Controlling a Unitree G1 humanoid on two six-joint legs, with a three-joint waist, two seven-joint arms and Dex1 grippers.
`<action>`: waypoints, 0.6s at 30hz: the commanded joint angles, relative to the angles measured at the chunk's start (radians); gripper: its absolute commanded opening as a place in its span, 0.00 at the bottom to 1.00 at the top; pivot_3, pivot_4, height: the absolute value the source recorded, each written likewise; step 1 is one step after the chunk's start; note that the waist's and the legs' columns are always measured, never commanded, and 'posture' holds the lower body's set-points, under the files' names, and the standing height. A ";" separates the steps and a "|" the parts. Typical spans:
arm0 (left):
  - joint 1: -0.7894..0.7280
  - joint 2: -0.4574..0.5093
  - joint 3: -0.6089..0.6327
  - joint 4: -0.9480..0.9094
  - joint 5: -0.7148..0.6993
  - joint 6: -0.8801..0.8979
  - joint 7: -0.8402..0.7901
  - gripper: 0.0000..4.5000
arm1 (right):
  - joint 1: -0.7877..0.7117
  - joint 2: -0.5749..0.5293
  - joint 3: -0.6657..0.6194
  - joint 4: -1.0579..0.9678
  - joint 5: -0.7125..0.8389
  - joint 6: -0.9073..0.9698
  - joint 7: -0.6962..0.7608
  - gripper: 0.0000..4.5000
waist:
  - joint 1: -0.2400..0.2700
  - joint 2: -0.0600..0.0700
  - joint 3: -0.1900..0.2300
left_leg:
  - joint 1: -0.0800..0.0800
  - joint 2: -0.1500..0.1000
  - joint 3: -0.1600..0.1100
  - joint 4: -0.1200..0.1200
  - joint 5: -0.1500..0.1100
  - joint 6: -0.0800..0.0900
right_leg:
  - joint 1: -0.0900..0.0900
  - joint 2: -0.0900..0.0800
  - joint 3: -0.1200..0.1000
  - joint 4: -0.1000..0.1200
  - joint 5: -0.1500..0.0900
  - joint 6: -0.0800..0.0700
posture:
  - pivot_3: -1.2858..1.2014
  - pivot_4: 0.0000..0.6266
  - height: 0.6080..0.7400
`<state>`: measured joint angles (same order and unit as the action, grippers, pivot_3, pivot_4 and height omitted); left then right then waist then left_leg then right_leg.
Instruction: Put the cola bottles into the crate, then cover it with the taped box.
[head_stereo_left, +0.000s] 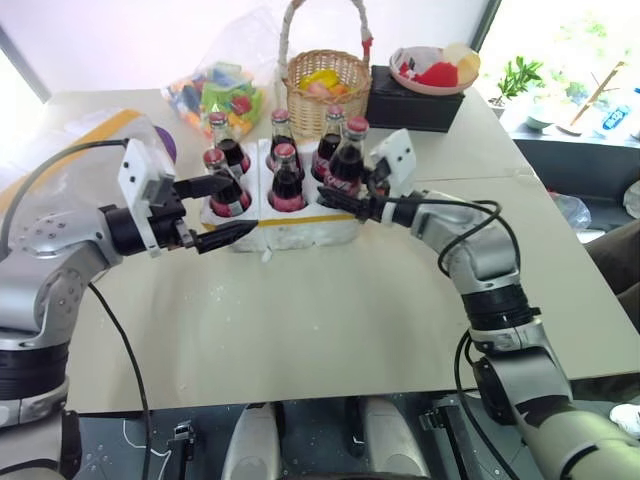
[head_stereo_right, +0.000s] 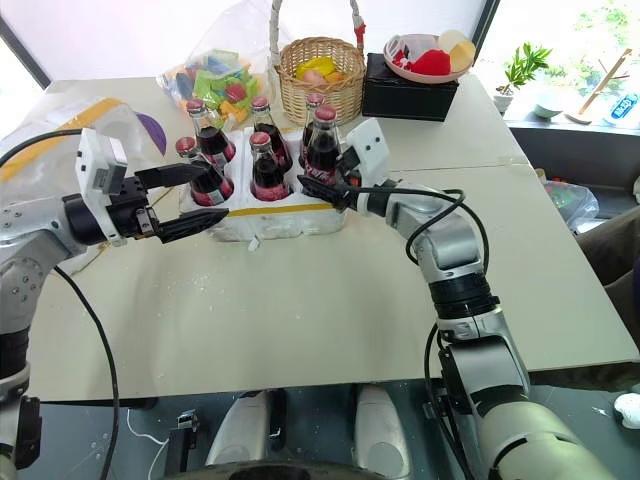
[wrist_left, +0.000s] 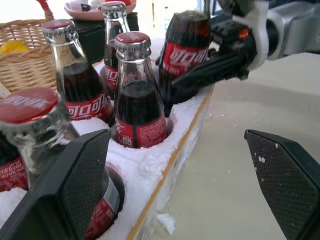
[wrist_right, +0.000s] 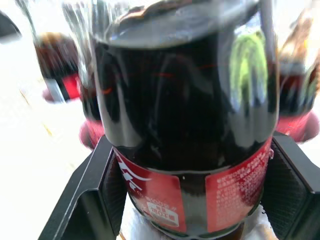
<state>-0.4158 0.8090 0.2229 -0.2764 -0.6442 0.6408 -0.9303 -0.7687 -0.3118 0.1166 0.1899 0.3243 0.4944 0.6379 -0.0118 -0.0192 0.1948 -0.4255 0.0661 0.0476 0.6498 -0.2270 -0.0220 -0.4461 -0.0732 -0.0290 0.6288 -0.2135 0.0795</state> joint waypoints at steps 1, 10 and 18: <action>0.010 0.030 0.053 -0.032 -0.015 -0.008 0.003 1.00 | -0.037 0.009 0.002 0.040 -0.023 -0.009 0.015 0.93 | -0.002 0.000 0.000 | 0.000 0.000 0.000 0.000 0.000 0.000 | 0.000 0.000 0.000 0.000 0.000 0.000 | 0.52 0.24 1.00; 0.186 0.232 0.388 -0.040 -0.134 0.147 -0.098 1.00 | 0.015 -0.194 -0.164 -0.273 0.163 0.175 0.159 0.98 | 0.000 0.000 0.000 | 0.000 0.000 0.000 -0.001 0.000 0.000 | 0.000 0.000 0.000 0.000 0.000 0.000 | 0.52 0.24 1.00; 0.549 0.552 0.727 0.458 0.205 -0.050 -0.499 1.00 | 0.060 -0.487 -0.379 -0.434 0.432 0.406 0.316 0.98 | -0.005 0.000 0.000 | 0.003 0.001 0.002 -0.004 0.000 -0.001 | -0.002 -0.001 -0.001 -0.001 -0.006 -0.011 | 0.52 0.24 1.00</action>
<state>0.1129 1.3119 0.8754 0.0703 -0.5264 0.6695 -1.3486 -0.7154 -0.7701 -0.2274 -0.1936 0.7012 0.8763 0.9171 -0.0172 -0.0189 0.1948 -0.4226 0.0673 0.0497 0.6458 -0.2275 -0.0227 -0.4489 -0.0744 -0.0304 0.6284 -0.2200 0.0683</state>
